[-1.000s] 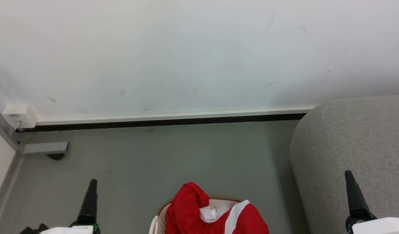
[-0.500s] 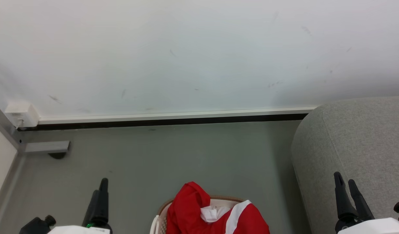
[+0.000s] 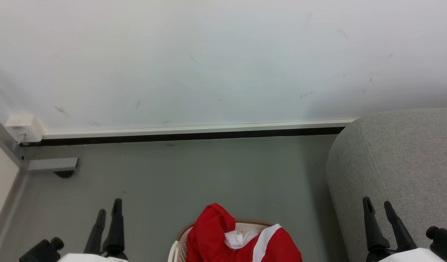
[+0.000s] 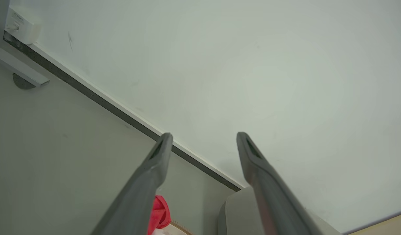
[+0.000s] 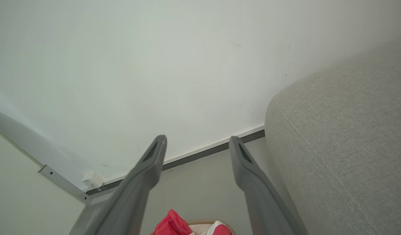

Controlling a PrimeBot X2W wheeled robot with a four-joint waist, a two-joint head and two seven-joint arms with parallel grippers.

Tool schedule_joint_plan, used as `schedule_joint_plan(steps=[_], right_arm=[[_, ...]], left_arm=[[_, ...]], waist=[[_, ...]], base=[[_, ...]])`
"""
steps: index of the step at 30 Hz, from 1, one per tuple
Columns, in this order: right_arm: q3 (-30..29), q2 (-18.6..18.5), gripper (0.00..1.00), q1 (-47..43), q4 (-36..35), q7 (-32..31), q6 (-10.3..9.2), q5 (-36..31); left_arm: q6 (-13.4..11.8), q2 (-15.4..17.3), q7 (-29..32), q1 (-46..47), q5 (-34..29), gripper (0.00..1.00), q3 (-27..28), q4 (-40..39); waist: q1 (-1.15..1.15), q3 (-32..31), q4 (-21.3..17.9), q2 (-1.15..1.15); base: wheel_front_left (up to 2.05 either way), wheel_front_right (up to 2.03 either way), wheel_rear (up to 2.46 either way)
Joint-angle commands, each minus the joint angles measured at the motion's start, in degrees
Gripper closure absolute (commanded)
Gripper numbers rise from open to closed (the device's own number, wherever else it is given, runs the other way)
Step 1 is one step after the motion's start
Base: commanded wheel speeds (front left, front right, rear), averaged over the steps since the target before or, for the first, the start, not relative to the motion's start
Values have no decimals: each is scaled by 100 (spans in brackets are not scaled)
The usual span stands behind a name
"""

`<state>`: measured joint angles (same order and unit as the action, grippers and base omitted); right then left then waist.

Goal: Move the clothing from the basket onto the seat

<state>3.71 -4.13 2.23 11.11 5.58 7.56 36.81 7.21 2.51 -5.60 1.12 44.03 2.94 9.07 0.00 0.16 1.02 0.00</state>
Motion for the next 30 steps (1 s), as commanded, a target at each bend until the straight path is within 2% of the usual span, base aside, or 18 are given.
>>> schedule_joint_plan(steps=[1,16,30], right_arm=[[19,-44,0,13,-52,48,-6,-173],[73,-14,0,-80,-17,288,-8,-1246],[-50,63,0,-202,76,491,-9,-1926]], left_arm=[[27,43,-46,-5,-154,0,-1,-76],[30,207,-287,-89,-1198,0,-193,-129],[33,355,-491,-157,-2000,0,-323,-122]], waist=[[0,-1,-1,0],[0,5,19,0],[0,0,25,0]], base=[[0,0,0],[0,0,0],[0,0,0]])
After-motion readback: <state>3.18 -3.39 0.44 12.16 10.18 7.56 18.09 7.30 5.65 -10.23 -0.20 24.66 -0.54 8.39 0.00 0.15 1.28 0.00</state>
